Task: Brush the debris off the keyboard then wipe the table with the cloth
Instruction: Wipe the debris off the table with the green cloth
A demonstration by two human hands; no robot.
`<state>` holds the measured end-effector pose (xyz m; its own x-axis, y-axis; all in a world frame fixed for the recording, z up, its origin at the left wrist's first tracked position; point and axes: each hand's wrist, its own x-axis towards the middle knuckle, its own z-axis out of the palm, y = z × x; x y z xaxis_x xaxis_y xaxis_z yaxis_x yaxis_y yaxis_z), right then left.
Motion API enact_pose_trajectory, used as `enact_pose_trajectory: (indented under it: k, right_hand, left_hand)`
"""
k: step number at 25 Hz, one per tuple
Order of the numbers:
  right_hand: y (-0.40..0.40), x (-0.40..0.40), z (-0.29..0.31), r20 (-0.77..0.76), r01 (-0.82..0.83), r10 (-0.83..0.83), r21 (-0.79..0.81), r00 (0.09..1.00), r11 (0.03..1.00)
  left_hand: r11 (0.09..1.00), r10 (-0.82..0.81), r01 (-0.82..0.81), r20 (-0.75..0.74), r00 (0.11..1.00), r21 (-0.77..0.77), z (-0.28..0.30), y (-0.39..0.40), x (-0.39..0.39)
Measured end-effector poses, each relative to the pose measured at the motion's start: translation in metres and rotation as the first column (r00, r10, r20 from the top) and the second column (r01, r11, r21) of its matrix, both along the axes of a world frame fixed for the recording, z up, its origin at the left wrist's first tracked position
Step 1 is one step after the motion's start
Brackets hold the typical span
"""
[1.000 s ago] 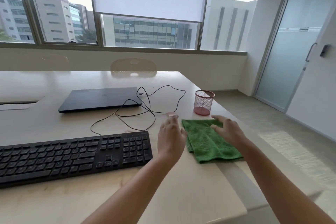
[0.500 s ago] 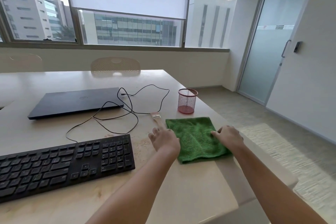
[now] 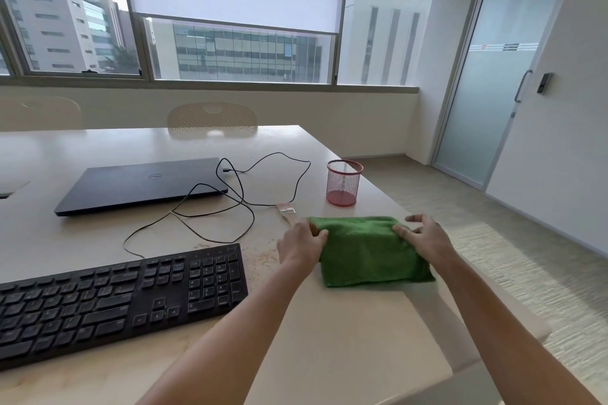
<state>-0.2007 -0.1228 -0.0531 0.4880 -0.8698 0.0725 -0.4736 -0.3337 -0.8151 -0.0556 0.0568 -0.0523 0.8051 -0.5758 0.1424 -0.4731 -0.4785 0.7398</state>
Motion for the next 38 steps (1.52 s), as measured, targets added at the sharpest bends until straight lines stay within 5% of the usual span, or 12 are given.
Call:
enact_pose_trajectory:
  k: [3,5,9,12,14,16,19,22,27,31,33,38]
  right_hand:
    - [0.005,-0.016,0.016,0.333,-0.306,0.199,0.311,0.922,0.900]
    - [0.007,-0.025,0.025,0.264,-0.418,0.348,0.287,0.900,0.862]
    - [0.004,-0.029,0.024,-0.088,-0.272,0.260,-0.178,0.962,0.946]
    - [0.002,-0.031,0.024,0.008,-0.181,0.191,-0.278,0.982,0.943]
    - [0.011,-0.034,0.029,0.211,-0.191,0.228,-0.184,0.950,0.964]
    - [0.027,-0.028,0.031,0.336,-0.181,0.212,-0.122,0.918,0.976]
    - [0.053,-0.004,0.029,0.239,-0.169,0.224,-0.230,0.945,0.959]
    - [0.079,0.024,0.036,0.047,-0.205,0.256,-0.469,0.965,0.859]
    - [0.143,0.072,0.057,-0.008,-0.263,0.362,-0.701,0.932,0.663]
    - [0.211,0.112,0.062,0.062,-0.508,0.735,-0.684,0.675,0.524]
    - [0.244,0.132,0.057,0.100,-0.559,0.808,-0.672,0.581,0.485]
    - [0.321,0.171,0.046,0.180,-0.473,0.816,-0.738,0.549,0.481]
  left_hand:
    - [0.966,-0.104,0.038,-0.245,0.964,-0.257,0.007,0.004,0.009]
    - [0.944,-0.212,0.124,-0.275,0.938,-0.305,0.010,0.008,0.017]
    - [0.929,-0.318,0.322,0.052,0.947,-0.180,0.016,0.015,0.021]
    - [0.956,-0.237,0.273,0.274,0.932,-0.103,0.022,0.015,0.019]
    - [0.935,-0.218,0.284,0.286,0.933,-0.214,0.030,0.017,0.014]
    - [0.885,-0.174,0.253,0.227,0.958,-0.391,0.040,0.022,0.005]
    - [0.820,-0.102,0.117,0.058,0.993,-0.560,0.054,0.036,0.002]
    - [0.805,-0.088,0.086,0.025,0.996,-0.588,0.067,0.059,0.012]
    - [0.790,-0.090,-0.002,-0.119,0.989,-0.614,0.102,0.118,0.031]
    - [0.823,-0.093,-0.060,-0.238,0.967,-0.565,0.121,0.171,0.041]
    - [0.797,-0.079,-0.164,-0.370,0.926,-0.581,0.124,0.198,0.046]
    - [0.730,-0.187,-0.383,-0.705,0.684,-0.566,0.116,0.269,0.067]
